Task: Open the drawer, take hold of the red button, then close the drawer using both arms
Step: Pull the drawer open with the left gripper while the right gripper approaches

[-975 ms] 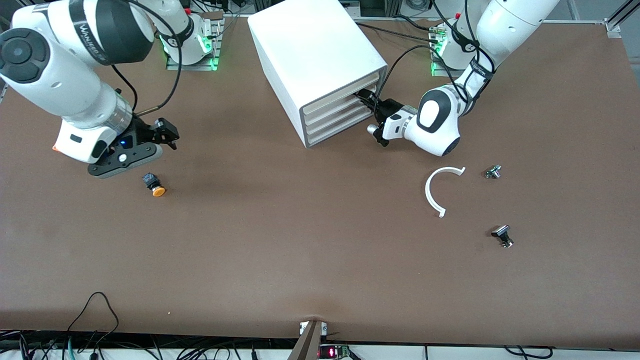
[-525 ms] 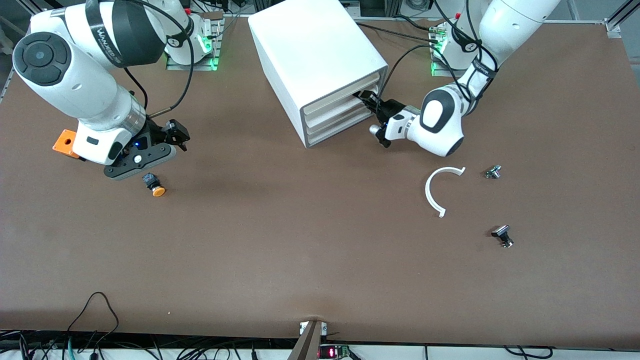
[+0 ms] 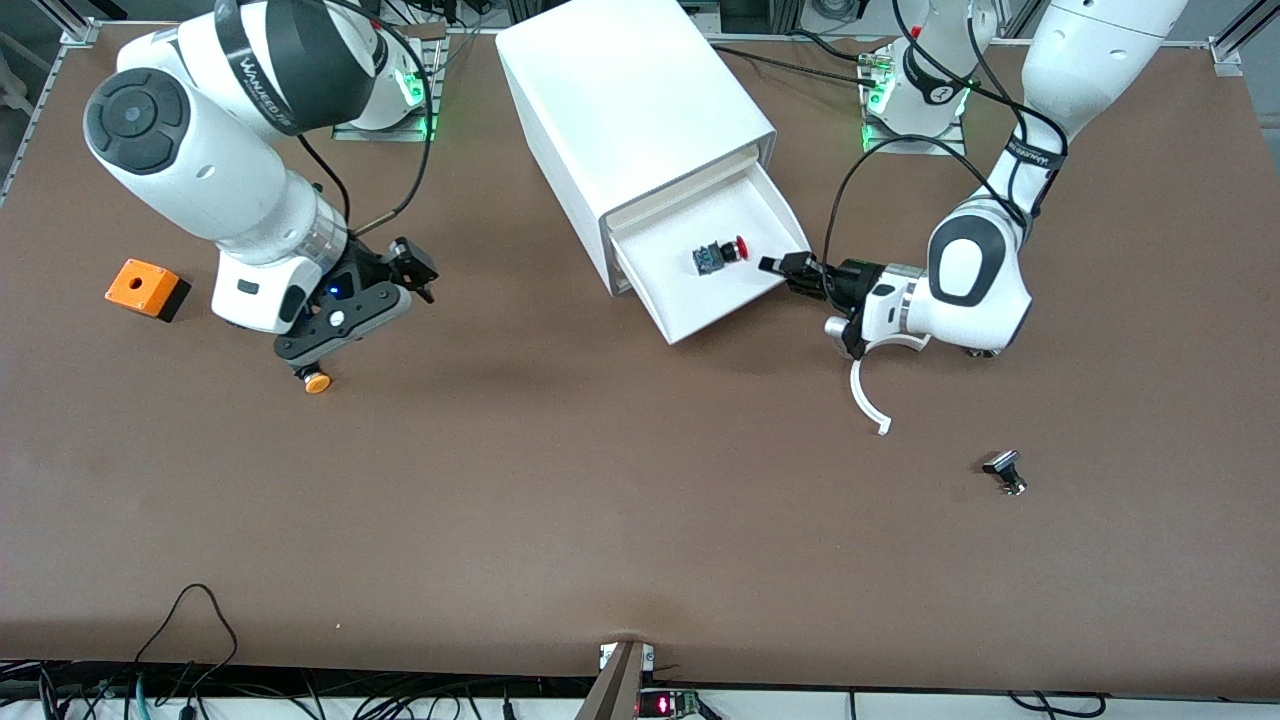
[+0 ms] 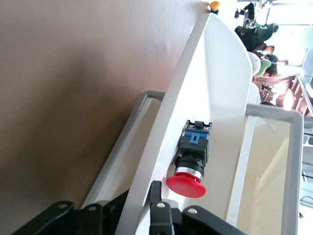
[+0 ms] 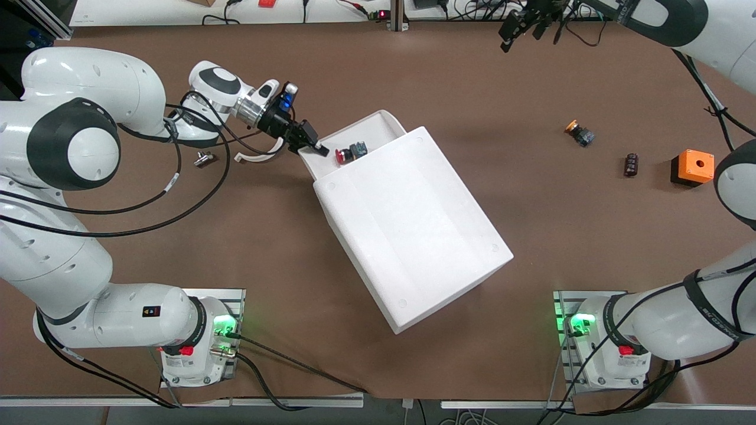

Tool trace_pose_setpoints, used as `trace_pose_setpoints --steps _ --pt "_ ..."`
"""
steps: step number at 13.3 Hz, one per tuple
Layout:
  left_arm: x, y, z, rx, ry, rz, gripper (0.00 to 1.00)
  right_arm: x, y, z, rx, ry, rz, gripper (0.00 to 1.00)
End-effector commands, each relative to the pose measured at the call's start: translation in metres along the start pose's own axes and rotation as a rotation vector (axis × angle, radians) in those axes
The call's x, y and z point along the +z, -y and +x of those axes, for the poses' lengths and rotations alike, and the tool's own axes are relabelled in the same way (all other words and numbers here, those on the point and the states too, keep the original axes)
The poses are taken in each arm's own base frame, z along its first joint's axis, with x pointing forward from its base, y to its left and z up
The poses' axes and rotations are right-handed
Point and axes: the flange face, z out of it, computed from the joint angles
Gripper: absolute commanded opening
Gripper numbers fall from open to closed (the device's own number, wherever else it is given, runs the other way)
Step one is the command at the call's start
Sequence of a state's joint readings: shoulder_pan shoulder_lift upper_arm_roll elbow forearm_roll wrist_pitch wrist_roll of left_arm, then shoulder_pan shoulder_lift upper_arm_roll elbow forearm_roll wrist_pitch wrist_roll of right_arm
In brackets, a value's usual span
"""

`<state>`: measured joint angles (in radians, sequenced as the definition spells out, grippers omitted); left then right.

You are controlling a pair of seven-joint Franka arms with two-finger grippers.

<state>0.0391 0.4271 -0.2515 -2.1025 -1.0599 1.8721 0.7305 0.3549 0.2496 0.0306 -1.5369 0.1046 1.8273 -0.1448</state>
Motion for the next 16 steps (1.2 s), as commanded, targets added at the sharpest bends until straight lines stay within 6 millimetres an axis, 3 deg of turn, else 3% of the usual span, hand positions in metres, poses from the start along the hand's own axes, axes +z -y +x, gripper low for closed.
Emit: trace_pose_setpoints --steps 1,2,3,4,6,10,12,13,14,16 --pt "-0.037 0.011 0.021 -0.025 -0.134 0.099 0.02 -0.003 0.045 0.017 -0.084 -0.030 0.023 1.00" --pt "-0.042 0.010 0.022 -0.024 -0.144 0.100 0.08 -0.005 0.064 0.018 -0.120 -0.034 0.023 1.00" --pt "-0.050 0.013 0.021 -0.024 -0.158 0.095 0.66 -0.005 0.085 0.019 -0.157 -0.035 0.026 1.00" --pt "-0.053 0.014 0.020 -0.023 -0.161 0.093 1.00 -0.007 0.113 0.019 -0.200 -0.040 0.029 1.00" --pt "-0.057 0.010 0.021 -0.017 -0.176 0.095 1.00 -0.014 0.175 0.019 -0.287 -0.061 0.032 1.00" --pt "-0.092 -0.015 0.031 0.037 -0.273 0.163 1.00 0.006 0.226 0.023 -0.375 -0.046 0.041 1.00" --pt "-0.136 -0.025 0.035 0.114 -0.272 0.287 1.00 0.028 0.248 0.026 -0.409 -0.029 0.042 1.00" --pt "-0.177 -0.038 0.037 0.171 -0.320 0.404 1.00 0.052 0.274 0.030 -0.516 -0.026 0.041 1.00" --pt "-0.201 -0.053 0.035 0.196 -0.377 0.449 1.00 0.069 0.293 0.032 -0.561 -0.013 0.036 1.00" --pt "-0.251 -0.072 0.018 0.219 -0.436 0.532 1.00 0.109 0.324 0.045 -0.623 -0.008 0.018 1.00"
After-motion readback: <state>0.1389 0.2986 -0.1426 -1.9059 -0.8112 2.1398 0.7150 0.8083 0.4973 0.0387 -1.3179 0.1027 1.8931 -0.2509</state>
